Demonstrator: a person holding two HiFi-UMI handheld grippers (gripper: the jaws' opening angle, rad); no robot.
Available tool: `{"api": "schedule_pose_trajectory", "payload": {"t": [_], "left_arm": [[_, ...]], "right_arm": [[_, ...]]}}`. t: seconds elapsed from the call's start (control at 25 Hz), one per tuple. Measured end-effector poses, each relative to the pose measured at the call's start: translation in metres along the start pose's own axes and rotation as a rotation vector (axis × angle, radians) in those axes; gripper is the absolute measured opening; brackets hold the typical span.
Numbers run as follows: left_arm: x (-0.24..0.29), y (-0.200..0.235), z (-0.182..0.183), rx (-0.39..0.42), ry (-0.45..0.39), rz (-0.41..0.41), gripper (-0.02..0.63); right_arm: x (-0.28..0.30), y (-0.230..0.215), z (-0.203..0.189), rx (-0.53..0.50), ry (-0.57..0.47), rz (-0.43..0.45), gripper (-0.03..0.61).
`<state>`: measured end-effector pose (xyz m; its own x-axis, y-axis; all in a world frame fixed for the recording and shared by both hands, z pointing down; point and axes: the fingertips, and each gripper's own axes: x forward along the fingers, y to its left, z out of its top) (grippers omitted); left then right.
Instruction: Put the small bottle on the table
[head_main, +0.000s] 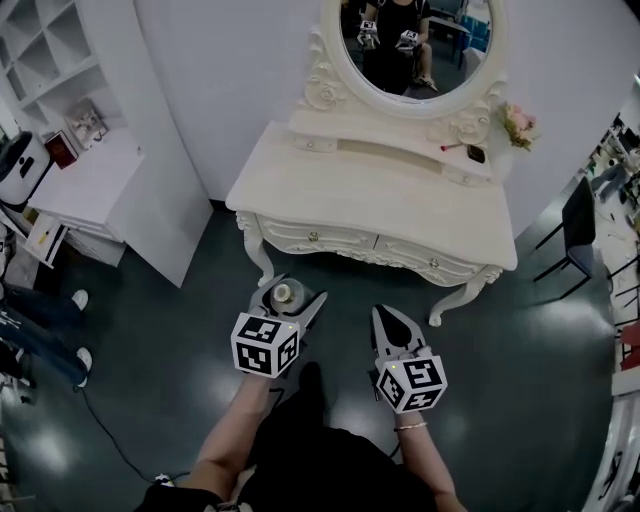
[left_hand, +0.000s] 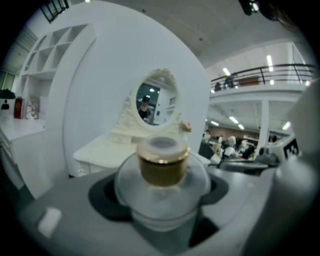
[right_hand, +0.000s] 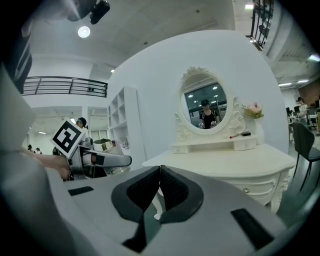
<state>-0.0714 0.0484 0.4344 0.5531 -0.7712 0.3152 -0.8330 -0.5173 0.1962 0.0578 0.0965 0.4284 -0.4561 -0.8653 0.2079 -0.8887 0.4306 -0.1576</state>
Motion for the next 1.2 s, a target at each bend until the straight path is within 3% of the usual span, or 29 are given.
{"api": "schedule_pose_trajectory", "payload": {"t": [0.48,0.8,1.2], "left_arm": [[0.074,0.087,0.036,0.023,0.021,-0.010,0.337],[0.118,0.117,0.046,0.033,0.040,-0.002,0.337],[0.192,0.149,0.059,0.048,0.055,0.046,0.337]], "right_arm": [[0.113,-0.009,0.029,-0.028,0.010,-0.010,0.005],[0.151,-0.027,0.039,-0.028,-0.015,-0.032,0.005],[0.206,-0.069,0.049,-0.032,-0.016,0.002,0.005]]}}
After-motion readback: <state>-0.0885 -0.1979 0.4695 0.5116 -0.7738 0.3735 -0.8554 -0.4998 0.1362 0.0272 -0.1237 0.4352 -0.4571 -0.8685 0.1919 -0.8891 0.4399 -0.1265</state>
